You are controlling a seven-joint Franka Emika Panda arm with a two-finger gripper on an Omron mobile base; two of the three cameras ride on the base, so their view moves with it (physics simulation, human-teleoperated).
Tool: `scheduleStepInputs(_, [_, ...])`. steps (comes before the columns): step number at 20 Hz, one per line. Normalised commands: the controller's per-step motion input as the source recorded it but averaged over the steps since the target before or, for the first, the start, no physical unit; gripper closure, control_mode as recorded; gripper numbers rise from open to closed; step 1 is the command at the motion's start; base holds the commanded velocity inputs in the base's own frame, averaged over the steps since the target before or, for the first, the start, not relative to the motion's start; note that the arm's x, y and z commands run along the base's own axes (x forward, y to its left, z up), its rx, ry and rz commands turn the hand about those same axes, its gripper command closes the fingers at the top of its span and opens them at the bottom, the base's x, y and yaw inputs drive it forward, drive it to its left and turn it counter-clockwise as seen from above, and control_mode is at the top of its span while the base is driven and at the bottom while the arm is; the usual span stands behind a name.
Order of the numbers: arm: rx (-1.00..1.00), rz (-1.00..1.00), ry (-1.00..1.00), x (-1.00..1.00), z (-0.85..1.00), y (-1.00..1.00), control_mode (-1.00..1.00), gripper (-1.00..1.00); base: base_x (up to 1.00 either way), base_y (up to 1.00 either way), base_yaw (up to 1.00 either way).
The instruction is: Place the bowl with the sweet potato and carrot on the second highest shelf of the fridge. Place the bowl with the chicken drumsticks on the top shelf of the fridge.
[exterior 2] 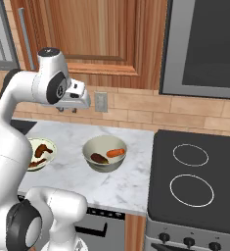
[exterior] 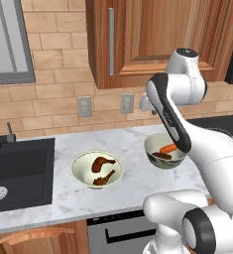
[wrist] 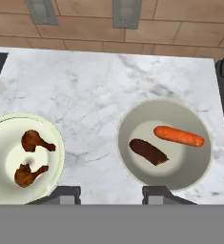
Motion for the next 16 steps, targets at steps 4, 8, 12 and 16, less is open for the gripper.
scheduleStepInputs(4, [0.00,0.00,0.00,0.00,0.00,0.01,-1.00,-1.00,0.00,0.00,0.00])
scheduleStepInputs(8, [0.11,-0.16,0.00,-0.48,-0.07,-0.63,-1.00,-1.00,0.00,0.00,0.00])
scheduleStepInputs(12, [0.13,-0.46,0.07,-0.50,-0.22,-1.00,-1.00,-1.00,0.00,0.00,0.00])
scheduleStepInputs(16, [0.08,-0.52,0.04,-0.25,-0.56,-1.00,-1.00,-1.00,0.00,0.00,0.00])
